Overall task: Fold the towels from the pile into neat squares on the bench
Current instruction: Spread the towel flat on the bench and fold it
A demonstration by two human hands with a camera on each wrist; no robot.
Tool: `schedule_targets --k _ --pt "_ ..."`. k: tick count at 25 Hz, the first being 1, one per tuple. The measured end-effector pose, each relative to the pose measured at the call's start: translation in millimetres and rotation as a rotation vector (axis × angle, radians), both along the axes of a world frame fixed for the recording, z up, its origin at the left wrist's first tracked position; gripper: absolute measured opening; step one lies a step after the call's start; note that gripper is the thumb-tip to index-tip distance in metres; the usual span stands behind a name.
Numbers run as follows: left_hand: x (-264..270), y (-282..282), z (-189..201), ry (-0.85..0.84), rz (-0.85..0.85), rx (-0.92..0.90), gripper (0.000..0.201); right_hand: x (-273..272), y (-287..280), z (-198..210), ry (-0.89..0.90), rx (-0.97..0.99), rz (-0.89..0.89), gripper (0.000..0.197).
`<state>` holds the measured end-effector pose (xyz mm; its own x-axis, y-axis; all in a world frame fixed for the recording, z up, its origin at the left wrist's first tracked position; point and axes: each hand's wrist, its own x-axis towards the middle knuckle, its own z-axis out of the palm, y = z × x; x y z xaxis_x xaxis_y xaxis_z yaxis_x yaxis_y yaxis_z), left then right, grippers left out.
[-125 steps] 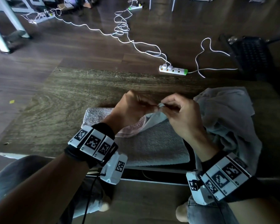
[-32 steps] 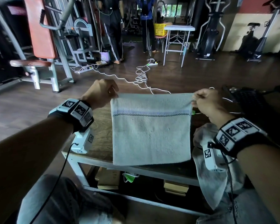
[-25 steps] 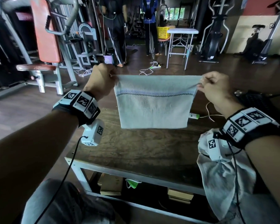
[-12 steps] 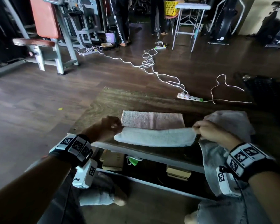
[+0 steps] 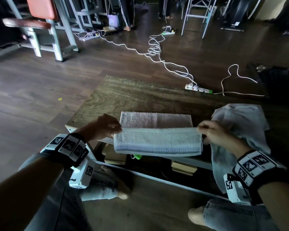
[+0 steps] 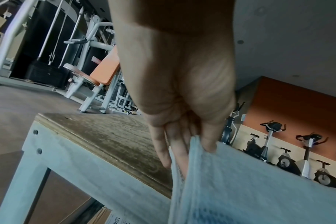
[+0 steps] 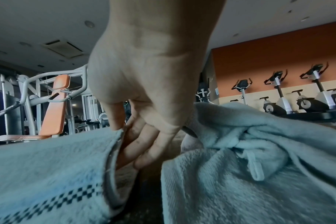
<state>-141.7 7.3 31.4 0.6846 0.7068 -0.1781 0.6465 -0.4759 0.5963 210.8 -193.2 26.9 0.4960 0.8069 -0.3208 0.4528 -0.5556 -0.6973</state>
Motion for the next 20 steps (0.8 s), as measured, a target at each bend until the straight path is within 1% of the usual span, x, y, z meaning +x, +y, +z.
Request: schedule_targets --k 2,3,4,6,8,10,13,16,20 --pt "5.3 15.2 -7.0 -0.093 0.119 0.001 0.025 4.1 11.5 -3.7 -0.148 0.036 -0.010 0.008" --pt "10.8 22.2 -9.2 -0.105 0.153 0.035 0.025 5.6 19.8 -4.1 -0.212 0.046 -0.027 0.008" --pt "16.9 27.9 -11.3 -0.106 0.176 0.073 0.021 6.5 28.9 -4.5 -0.264 0.053 -0.052 0.009" --pt "31.4 38.3 -13.0 -0.138 0.251 0.112 0.006 7.9 48.0 -4.1 -0.335 0.070 -0.091 0.009" --pt "47.3 51.0 -16.3 -0.168 0.319 0.159 0.009 10.2 66.2 -7.5 -0.372 0.086 -0.123 0.010" --pt "61.7 62.4 -20.8 -0.125 0.320 0.213 0.012 13.5 79.9 -14.9 -0.398 0.103 -0.164 0.012" --pt "74.8 72.6 -31.2 -0.066 0.332 0.195 0.013 17.4 88.9 -29.9 -0.434 0.094 -0.166 0.011" --pt "77.4 77.9 -45.2 -0.032 0.338 0.200 0.014 18.8 91.7 -46.8 -0.454 0.106 -0.126 0.009" --pt "76.7 82.9 -49.2 0.009 0.299 0.237 0.016 21.7 91.8 -52.1 -0.484 0.153 -0.041 0.010"
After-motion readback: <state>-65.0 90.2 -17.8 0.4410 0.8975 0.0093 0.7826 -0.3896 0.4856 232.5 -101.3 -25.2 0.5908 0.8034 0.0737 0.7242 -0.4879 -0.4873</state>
